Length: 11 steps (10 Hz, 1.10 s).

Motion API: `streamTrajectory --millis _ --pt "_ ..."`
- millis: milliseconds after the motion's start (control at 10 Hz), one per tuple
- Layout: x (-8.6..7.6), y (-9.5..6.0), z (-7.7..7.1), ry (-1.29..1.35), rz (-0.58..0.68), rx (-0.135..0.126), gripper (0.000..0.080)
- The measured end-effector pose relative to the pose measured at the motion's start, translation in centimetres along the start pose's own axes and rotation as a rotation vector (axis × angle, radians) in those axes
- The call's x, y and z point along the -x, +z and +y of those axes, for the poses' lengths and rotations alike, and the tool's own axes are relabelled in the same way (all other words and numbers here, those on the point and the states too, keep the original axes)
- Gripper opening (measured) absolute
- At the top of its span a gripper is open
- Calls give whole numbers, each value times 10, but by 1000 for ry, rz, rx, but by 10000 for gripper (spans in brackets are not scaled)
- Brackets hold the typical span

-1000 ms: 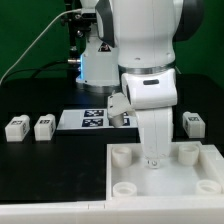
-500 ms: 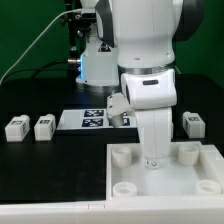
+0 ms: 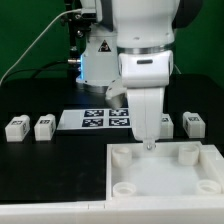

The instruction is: Assemble one leg

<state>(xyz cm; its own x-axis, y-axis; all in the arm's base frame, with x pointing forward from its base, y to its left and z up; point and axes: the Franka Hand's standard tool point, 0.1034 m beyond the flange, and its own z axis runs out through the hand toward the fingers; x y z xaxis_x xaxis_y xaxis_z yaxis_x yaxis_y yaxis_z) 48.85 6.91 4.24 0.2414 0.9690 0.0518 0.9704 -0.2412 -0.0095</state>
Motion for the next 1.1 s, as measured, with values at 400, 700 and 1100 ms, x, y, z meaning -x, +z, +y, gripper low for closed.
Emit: streamTrajectory --millis 400,700,1100 --pt "-40 -4 -21 561 17 -5 649" --pt "-42 -4 -22 825 28 -24 649" --pt "-81 -4 -42 1129 30 -38 649"
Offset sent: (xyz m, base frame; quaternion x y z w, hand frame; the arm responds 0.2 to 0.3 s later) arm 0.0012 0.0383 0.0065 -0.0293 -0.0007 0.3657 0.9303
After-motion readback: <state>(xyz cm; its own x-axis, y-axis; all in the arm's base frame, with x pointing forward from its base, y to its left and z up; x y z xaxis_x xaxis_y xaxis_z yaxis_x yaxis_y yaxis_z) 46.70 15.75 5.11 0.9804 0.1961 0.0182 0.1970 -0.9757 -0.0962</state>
